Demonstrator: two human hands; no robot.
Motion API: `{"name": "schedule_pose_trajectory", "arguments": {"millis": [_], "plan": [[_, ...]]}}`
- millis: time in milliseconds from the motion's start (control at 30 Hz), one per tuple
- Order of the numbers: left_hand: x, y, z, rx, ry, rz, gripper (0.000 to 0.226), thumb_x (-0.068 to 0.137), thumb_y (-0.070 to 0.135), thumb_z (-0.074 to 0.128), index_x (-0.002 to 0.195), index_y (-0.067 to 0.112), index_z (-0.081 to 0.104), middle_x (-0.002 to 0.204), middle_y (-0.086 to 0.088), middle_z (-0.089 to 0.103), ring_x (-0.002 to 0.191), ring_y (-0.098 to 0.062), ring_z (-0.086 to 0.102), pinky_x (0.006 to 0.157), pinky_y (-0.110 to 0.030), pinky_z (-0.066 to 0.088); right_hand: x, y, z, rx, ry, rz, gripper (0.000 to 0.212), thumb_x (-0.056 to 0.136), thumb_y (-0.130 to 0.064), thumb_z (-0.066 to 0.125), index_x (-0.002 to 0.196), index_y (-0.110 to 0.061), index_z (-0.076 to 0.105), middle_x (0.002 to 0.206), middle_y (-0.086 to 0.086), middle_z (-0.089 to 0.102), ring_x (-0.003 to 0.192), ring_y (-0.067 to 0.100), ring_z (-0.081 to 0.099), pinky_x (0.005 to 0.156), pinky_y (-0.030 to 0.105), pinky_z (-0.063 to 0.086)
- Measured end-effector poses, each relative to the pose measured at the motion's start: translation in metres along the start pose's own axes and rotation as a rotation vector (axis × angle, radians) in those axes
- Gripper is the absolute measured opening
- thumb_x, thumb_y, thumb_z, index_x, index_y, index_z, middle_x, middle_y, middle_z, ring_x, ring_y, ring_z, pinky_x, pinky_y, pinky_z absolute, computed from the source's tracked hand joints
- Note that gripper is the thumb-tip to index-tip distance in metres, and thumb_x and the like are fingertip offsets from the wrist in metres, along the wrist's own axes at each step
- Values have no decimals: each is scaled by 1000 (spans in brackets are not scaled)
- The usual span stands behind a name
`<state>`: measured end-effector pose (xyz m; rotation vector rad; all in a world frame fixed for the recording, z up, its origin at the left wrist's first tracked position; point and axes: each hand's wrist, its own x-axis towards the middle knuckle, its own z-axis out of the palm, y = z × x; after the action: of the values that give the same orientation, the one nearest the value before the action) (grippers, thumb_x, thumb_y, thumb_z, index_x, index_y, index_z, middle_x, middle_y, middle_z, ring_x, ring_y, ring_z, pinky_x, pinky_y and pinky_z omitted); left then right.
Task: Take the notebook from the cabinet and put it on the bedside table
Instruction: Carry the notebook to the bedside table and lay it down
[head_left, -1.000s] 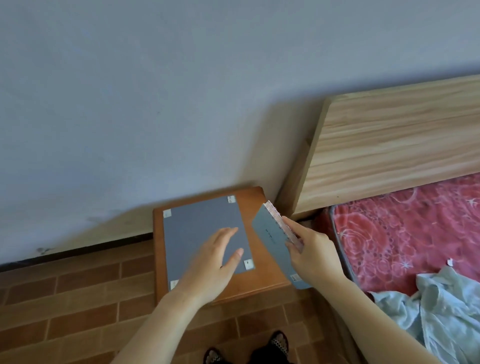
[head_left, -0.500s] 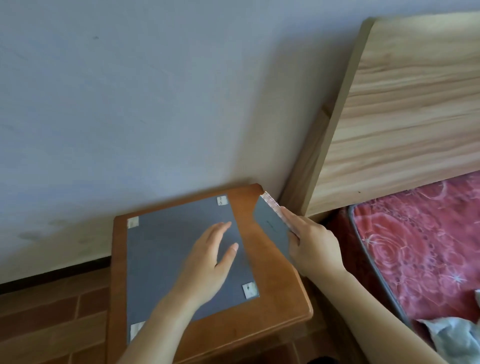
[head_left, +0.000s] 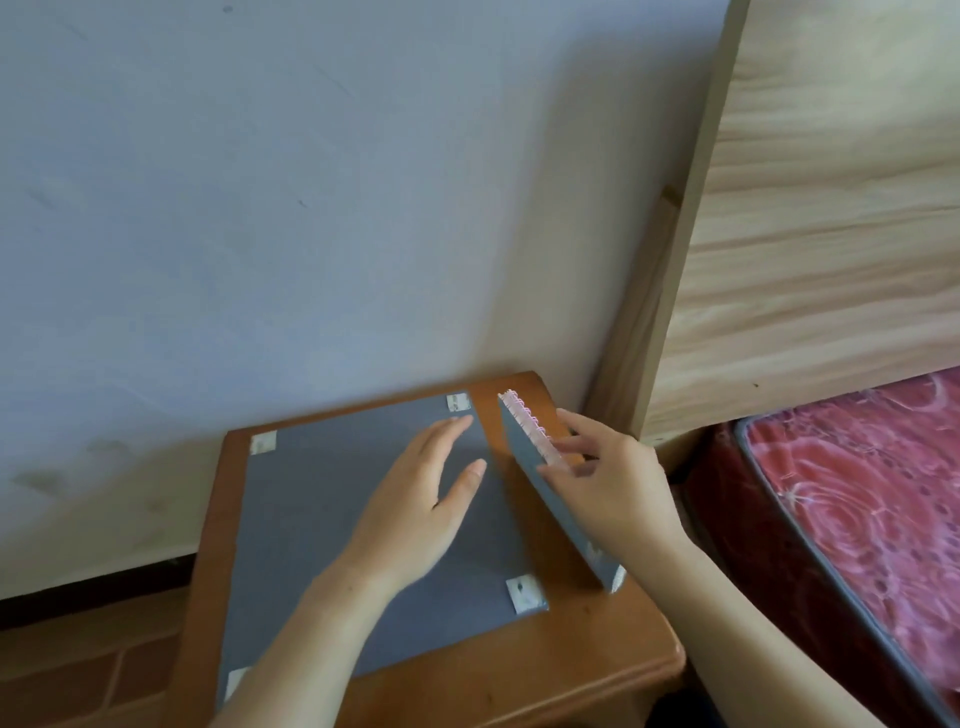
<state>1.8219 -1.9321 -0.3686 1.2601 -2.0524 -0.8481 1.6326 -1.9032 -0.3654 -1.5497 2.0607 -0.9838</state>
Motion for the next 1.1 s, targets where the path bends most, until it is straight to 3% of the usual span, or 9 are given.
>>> {"name": "schedule_pose_trajectory", "arguments": {"millis": [133,233,433,700,833,967,1033,1100], "plan": [[-14,-23,11,-10,50,16,47,91,42,43,136,41,30,139,27,30,125,16,22,97,-1,14,-11,8,23,109,-56,-71,57,66,-45,74,119,-34,56,94,-20,68,72,-8,61,61,10,45],[-29,-41,16,27,59,-6,48,90,47,41,136,48,25,138,32,24,125,18,18,99,-9,16,-22,15,47,121,-128,-91,59,65,-47,72,120,-34,55,113,-16,63,88,-1,59,56,7,42],[-61,-68,19,68,72,-132,49,91,45,41,137,44,25,139,28,23,120,20,14,99,-11,13,-42,24,105,-149,-113,-100,55,74,-24,61,128,-24,48,126,-1,58,113,18,52,84,25,40],[-52,-78,40,226,-4,-105,53,91,49,37,141,38,22,150,17,19,135,2,14,106,-19,14,-10,63,72,-185,-249,-342,56,79,-45,63,130,-27,46,137,-9,49,124,10,43,96,19,32],[-41,-69,65,251,-15,-26,52,92,45,39,140,31,27,150,14,22,134,0,16,102,-14,12,-6,92,58,-304,-360,-389,59,83,-51,53,136,-30,37,149,-9,28,138,8,18,111,25,15],[-36,-67,81,303,-48,29,52,91,43,42,140,32,28,149,11,23,136,-2,13,103,-13,10,-22,96,76,-288,-259,-397,55,89,-51,41,139,-29,32,152,-10,19,140,9,9,111,26,7],[-35,-73,76,397,-61,56,54,90,45,42,141,31,28,149,10,23,136,-3,13,107,-18,13,-32,86,92,-304,-230,-361,56,91,-49,35,141,-27,27,154,-7,14,141,13,4,112,29,4],[-34,-81,64,484,-101,36,54,91,48,39,141,32,26,151,10,19,138,-4,11,110,-32,22,-39,76,105,-279,-235,-328,54,93,-45,34,143,-25,23,155,-4,10,142,16,1,113,32,2]]}}
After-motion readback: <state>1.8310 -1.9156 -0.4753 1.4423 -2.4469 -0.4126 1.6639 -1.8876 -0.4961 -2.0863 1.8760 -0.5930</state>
